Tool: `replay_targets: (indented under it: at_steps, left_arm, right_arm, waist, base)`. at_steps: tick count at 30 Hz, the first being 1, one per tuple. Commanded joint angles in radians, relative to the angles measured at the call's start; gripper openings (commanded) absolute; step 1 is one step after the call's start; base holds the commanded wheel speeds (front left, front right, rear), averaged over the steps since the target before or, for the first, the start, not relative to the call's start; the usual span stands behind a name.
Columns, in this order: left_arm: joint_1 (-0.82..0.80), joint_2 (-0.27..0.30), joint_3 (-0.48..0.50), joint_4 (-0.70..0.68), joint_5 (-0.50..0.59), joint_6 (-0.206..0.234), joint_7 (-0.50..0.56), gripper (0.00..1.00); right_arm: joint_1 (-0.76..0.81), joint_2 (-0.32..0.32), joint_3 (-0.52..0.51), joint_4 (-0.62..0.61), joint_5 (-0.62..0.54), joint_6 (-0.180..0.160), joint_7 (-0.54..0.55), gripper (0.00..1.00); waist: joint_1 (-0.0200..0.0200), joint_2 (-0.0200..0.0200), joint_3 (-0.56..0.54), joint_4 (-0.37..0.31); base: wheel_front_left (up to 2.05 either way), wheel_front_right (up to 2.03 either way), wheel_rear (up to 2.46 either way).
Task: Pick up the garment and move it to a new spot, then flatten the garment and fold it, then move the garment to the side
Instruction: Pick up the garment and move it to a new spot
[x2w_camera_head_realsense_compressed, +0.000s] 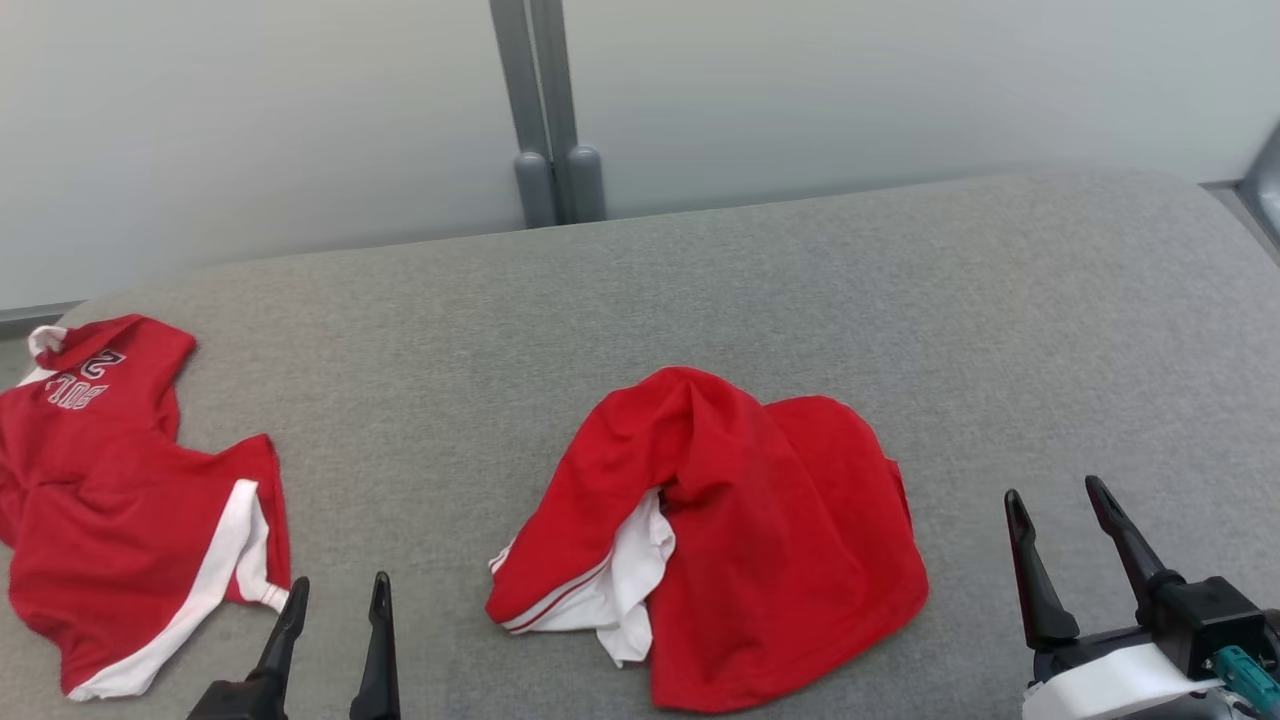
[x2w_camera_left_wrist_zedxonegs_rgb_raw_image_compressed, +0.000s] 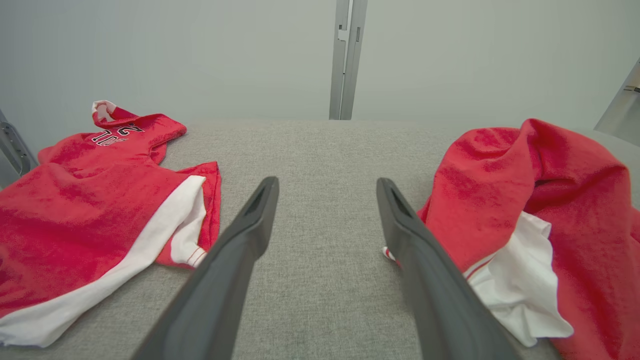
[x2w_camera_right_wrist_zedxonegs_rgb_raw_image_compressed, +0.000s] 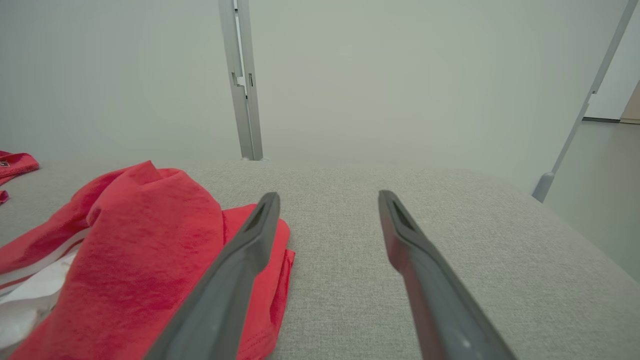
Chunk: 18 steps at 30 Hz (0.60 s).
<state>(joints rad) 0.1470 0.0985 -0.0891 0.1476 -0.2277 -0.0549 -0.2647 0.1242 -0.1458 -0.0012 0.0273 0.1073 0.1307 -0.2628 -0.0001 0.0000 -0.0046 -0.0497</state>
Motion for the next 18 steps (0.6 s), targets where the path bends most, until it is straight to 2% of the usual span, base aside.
replay_targets:
  at_steps: [1, 10, 18]
  left_arm:
    - [0.015, -0.008, 0.018, 0.006, 0.015, -0.012, 0.001, 1.0]
    - [0.02, -0.035, 0.078, 0.03, 0.052, -0.059, 0.001, 1.0]
    - [-0.001, -0.04, 0.083, 0.031, 0.077, -0.073, 0.001, 1.0]
  right_arm:
    - [0.017, 0.007, -0.004, 0.011, -0.003, 0.0, -0.003, 1.0]
    - [0.028, 0.035, -0.015, 0.056, -0.007, 0.0, -0.003, 1.0]
    - [0.005, 0.042, -0.009, 0.058, -0.005, 0.0, -0.003, 1.0]
  waist:
    - [0.0001, 0.0, -0.042, 0.069]
    - [0.0001, 0.0, -0.042, 0.075]
    - [0.0001, 0.0, -0.035, 0.061]
  base:
    - [0.0, 0.0, 0.0]
    - [0.0, 0.0, 0.0]
    - [0.0, 0.0, 0.0]
